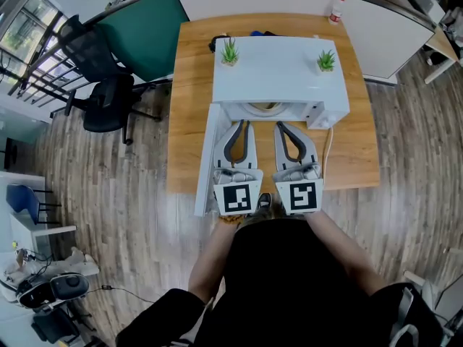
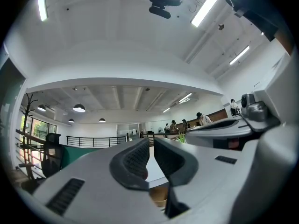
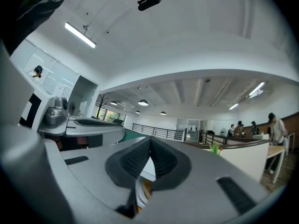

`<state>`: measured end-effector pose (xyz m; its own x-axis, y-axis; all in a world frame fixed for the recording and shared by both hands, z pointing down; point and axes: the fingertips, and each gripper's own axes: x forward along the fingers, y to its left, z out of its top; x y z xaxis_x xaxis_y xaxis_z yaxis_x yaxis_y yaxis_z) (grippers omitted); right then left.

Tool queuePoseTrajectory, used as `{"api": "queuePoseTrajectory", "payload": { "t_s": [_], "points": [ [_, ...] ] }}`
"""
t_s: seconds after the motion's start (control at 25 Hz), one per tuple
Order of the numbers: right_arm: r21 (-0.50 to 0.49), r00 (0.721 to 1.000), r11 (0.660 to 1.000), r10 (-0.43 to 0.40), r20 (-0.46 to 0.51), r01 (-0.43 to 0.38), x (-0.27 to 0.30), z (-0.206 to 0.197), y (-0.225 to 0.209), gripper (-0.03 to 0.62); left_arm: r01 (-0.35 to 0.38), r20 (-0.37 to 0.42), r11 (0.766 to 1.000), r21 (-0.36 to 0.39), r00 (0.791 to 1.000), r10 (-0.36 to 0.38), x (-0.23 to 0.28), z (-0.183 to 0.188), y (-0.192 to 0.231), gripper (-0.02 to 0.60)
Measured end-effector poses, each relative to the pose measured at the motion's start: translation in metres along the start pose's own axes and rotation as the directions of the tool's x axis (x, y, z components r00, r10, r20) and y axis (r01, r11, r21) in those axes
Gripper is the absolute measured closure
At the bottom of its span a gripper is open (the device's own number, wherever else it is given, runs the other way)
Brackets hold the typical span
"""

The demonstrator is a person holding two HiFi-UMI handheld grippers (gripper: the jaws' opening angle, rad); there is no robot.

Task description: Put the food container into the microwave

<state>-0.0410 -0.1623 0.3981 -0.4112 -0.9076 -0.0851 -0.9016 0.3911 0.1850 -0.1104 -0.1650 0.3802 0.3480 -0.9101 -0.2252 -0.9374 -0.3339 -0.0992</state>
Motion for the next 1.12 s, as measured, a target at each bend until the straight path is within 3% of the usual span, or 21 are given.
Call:
{"api": "queuePoseTrajectory", "payload": {
  "t_s": [0.16, 0.36, 1.12],
  "points": [
    [0.020, 1.000, 1.000, -0.017, -0.016, 0.017, 0.000, -0.008, 0.001, 0.589, 0.033, -0.002, 0.999, 0.021, 0.999, -0.033, -0.001, -0.001, 0.002, 0.535],
    [0.037, 0.999, 0.999, -0.017, -0.043, 0.019, 0.000, -0.017, 0.009, 0.589, 0.039, -0.012, 0.999, -0.021, 0.999, -0.039, -0.006, -0.009, 0.009, 0.534],
    [0.025, 0.994, 0.999, -0.027, -0.108, 0.030, -0.005, -0.039, 0.019, 0.589, 0.063, -0.012, 0.996, -0.056, 0.998, -0.064, -0.016, -0.025, 0.014, 0.534]
  ]
}}
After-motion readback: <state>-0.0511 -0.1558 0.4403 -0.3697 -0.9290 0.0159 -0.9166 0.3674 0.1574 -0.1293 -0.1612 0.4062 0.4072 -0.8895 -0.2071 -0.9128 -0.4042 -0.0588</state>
